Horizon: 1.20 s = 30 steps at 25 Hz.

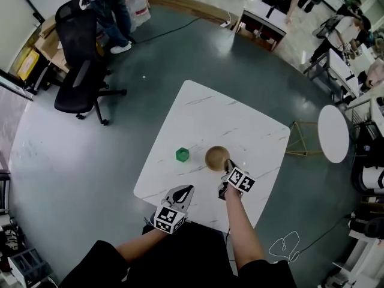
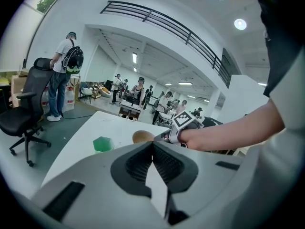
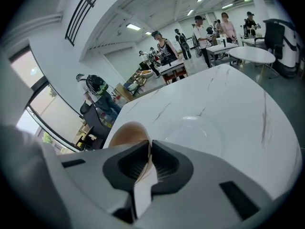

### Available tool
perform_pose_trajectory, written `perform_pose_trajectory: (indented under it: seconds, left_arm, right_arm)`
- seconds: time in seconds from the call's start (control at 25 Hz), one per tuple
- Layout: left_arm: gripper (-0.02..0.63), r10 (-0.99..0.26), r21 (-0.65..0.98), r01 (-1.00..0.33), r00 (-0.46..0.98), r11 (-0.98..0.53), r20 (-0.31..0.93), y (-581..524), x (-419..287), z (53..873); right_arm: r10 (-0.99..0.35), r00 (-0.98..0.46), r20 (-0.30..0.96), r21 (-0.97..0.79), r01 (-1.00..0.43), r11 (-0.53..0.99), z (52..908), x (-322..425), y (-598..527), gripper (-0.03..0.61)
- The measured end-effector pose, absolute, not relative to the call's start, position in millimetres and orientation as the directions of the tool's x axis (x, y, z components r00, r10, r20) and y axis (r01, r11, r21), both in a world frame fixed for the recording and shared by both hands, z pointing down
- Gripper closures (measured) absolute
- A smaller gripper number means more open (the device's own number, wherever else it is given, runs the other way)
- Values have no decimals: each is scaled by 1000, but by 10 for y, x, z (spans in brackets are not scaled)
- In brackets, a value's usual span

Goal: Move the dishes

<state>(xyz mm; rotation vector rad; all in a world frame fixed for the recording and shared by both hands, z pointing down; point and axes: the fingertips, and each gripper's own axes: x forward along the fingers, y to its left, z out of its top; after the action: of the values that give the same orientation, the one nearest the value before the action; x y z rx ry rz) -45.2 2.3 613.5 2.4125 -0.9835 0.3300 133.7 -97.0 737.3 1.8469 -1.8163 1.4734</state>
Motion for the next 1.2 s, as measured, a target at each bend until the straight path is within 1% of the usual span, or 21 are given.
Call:
perform_pose_trajectory:
  seconds: [0.32, 0.52, 0.8, 1.04, 1.2]
  left_arm:
    - [597, -581, 382, -692, 722, -612, 376, -65, -847, 6136]
    - [597, -602, 390, -712, 702, -585, 380, -244, -1134, 6173]
    - [597, -626, 399, -722, 691, -566, 362, -536, -1310, 6166]
    - [597, -620, 404, -726, 686, -556, 381, -614, -1435, 6244]
    - [597, -613, 409, -726, 687, -553, 389, -646, -1444, 6294]
  right_arm:
    - [-672, -203, 712, -462, -856, -232, 7327, 878, -1235, 541]
    - [-659, -191, 728, -440, -867, -234, 7402, 707, -1366, 541]
    - [-647, -174, 742, -423, -871, -251, 7528, 625, -1524, 541]
    - [-632, -165, 757, -438, -846, -304, 7692, 594, -1578, 542]
    - [-630, -130, 765, -414, -849, -328, 7788, 631, -1615, 542]
